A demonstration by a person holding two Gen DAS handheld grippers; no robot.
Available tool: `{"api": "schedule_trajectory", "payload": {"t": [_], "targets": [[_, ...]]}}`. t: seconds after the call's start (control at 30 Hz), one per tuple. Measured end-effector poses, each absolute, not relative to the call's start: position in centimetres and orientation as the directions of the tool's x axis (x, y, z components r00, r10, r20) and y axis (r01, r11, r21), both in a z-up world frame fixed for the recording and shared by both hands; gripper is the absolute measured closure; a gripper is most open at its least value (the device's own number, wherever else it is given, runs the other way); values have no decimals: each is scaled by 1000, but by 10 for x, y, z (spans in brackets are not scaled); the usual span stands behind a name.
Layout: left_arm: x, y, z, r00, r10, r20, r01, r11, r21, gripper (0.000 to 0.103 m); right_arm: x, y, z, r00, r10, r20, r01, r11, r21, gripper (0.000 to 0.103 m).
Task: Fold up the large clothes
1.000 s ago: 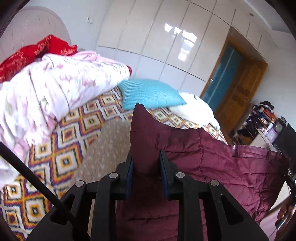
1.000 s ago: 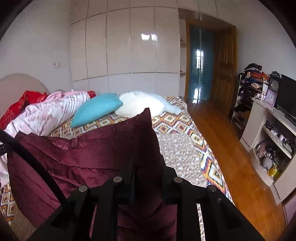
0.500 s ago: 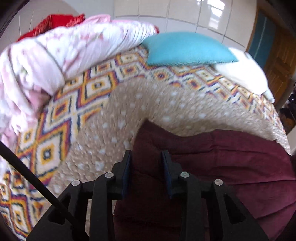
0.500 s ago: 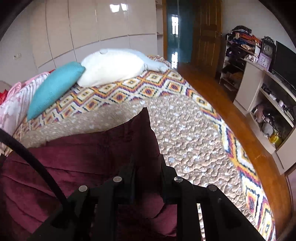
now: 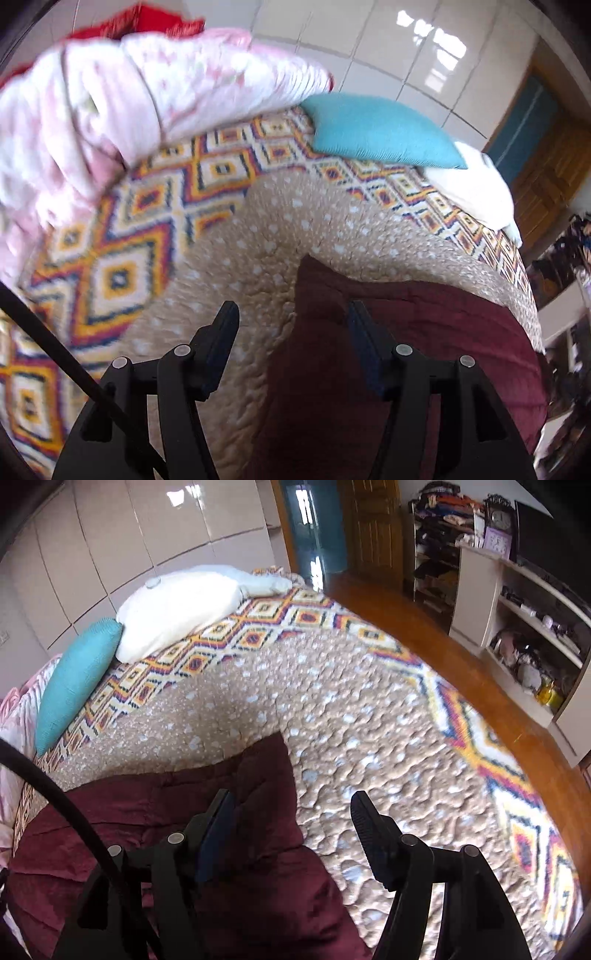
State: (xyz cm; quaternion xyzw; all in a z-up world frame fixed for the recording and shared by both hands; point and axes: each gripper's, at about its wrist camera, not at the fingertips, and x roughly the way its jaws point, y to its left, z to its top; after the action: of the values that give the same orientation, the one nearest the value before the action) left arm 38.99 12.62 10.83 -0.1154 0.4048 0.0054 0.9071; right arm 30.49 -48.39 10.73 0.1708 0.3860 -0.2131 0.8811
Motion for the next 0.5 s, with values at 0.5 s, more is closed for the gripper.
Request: {"api": "schedule_trajectory", "payload": {"t": [0.5], "targets": [[155,129,64,720,-58,-692,-84,982,-170,23,255,-283,154,671,4,-742,131,984,123,55]]}}
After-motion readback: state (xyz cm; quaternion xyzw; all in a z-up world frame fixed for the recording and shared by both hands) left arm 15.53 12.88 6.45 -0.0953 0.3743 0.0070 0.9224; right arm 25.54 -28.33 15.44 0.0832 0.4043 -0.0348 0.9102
